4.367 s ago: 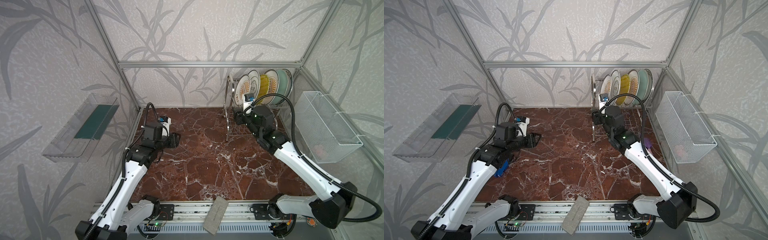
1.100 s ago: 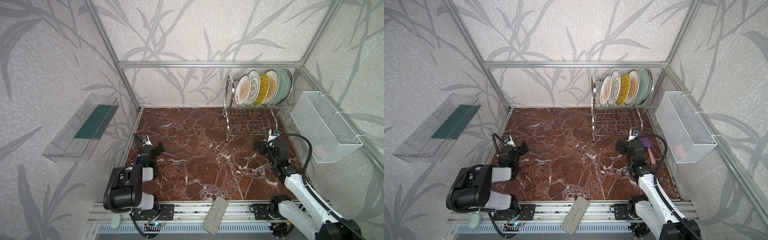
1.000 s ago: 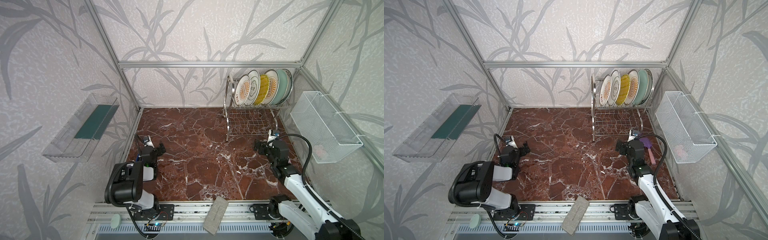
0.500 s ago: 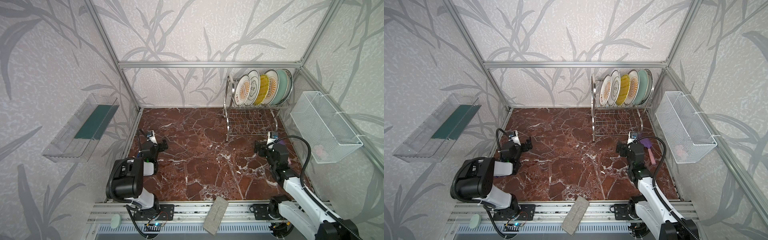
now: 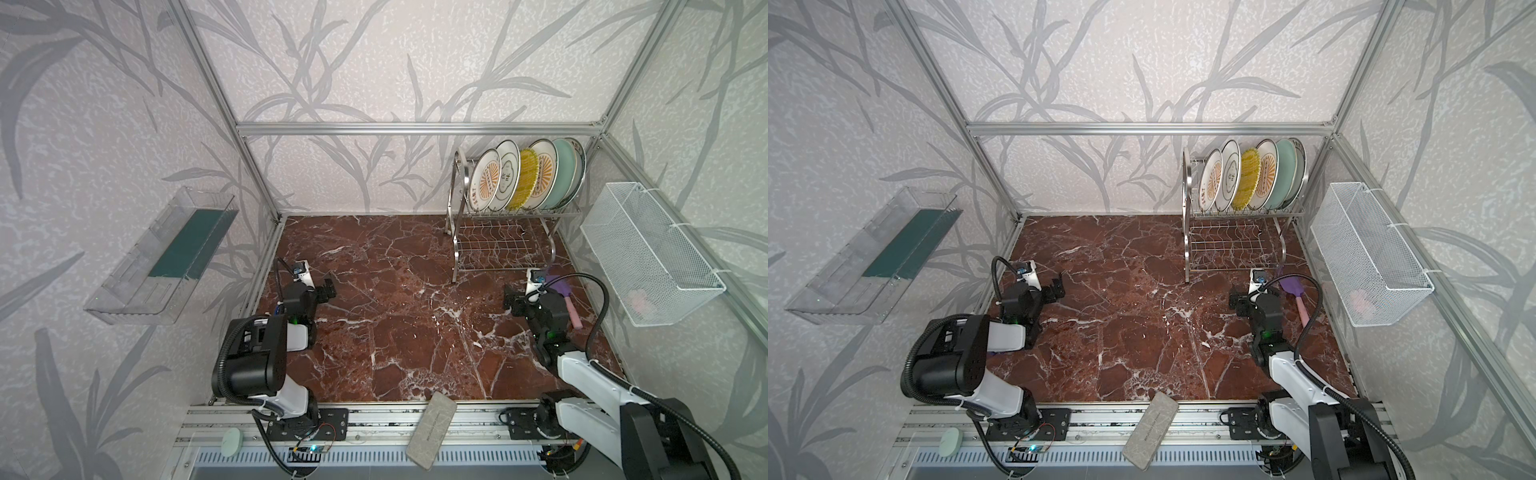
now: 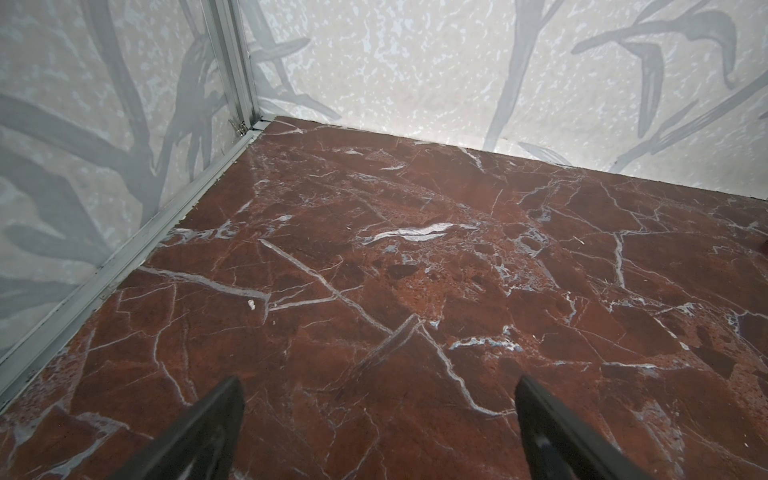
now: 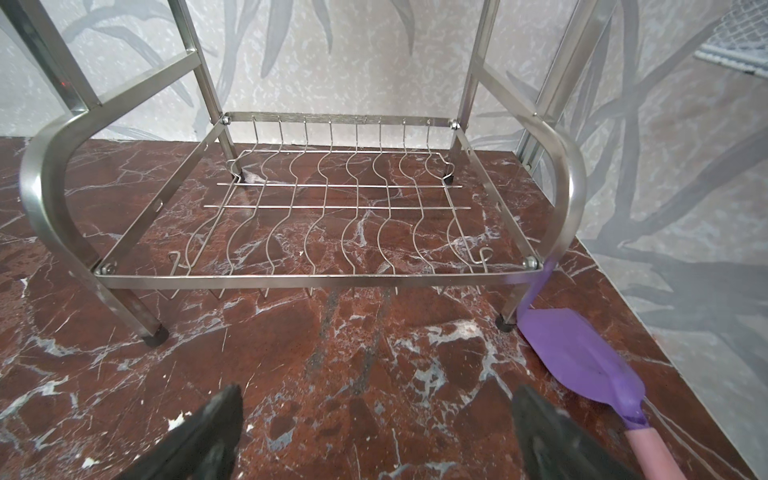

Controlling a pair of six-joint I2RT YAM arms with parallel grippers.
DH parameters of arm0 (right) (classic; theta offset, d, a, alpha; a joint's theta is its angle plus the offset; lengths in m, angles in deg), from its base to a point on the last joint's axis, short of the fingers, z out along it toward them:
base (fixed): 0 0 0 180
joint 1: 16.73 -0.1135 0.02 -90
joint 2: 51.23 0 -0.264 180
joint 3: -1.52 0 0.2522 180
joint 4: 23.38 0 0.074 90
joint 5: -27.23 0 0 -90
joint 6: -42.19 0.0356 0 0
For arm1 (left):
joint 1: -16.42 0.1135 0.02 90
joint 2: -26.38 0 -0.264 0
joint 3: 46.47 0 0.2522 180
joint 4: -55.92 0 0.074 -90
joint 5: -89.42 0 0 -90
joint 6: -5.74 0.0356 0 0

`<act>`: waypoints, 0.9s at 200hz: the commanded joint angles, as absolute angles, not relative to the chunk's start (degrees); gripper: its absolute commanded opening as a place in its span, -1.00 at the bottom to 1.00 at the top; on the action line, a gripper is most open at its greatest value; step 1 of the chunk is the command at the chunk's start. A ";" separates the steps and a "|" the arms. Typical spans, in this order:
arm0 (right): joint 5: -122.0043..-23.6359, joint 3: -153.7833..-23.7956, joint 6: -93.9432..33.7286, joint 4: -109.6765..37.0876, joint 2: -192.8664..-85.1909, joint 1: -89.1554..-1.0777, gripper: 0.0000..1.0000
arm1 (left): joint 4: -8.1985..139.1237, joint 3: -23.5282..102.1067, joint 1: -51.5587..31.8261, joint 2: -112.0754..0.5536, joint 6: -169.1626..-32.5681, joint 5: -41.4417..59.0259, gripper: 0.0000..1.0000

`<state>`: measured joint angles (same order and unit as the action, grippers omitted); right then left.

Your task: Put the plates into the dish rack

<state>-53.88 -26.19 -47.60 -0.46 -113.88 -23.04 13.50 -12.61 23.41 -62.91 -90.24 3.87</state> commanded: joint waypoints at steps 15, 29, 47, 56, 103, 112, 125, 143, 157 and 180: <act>-54.87 -25.08 -50.25 18.77 -124.35 -22.89 0.98 | 11.92 -13.02 23.34 -63.27 -88.92 3.81 0.98; -55.66 -24.51 -50.51 25.81 -129.60 -22.89 0.98 | 11.89 -13.05 23.31 -63.27 -88.91 3.77 0.98; -56.77 -24.33 -50.75 31.19 -135.52 -22.80 0.98 | 11.98 -13.02 23.32 -63.27 -88.90 3.85 0.98; -57.55 -24.03 -51.02 34.66 -138.51 -22.84 0.98 | 12.00 -13.01 23.33 -63.27 -88.91 3.81 0.98; -59.80 -26.44 -51.07 33.93 -143.16 -22.23 0.98 | 11.99 -12.98 23.33 -63.27 -88.83 3.83 0.98; -61.30 -28.87 -51.40 29.38 -142.83 -22.18 0.98 | 12.03 -13.01 23.33 -63.27 -88.83 3.82 0.98; -64.34 -33.02 -52.60 20.42 -142.11 -22.18 0.98 | 12.03 -12.99 23.27 -63.26 -88.83 3.82 0.99; -65.57 -33.49 -51.80 19.53 -142.25 -21.31 0.98 | 12.05 -12.98 23.33 -63.31 -88.82 3.82 0.98; -64.43 -33.73 -51.37 18.90 -142.04 -21.30 0.98 | 12.06 -13.01 23.32 -63.22 -88.83 3.80 0.98; -64.44 -33.69 -51.35 19.02 -142.12 -21.30 0.98 | 12.04 -12.97 23.33 -63.27 -88.82 3.77 0.98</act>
<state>-63.52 -33.62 -51.29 20.96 -142.88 -21.60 13.50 -12.61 23.41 -62.91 -90.21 3.87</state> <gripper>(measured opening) 0.991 0.992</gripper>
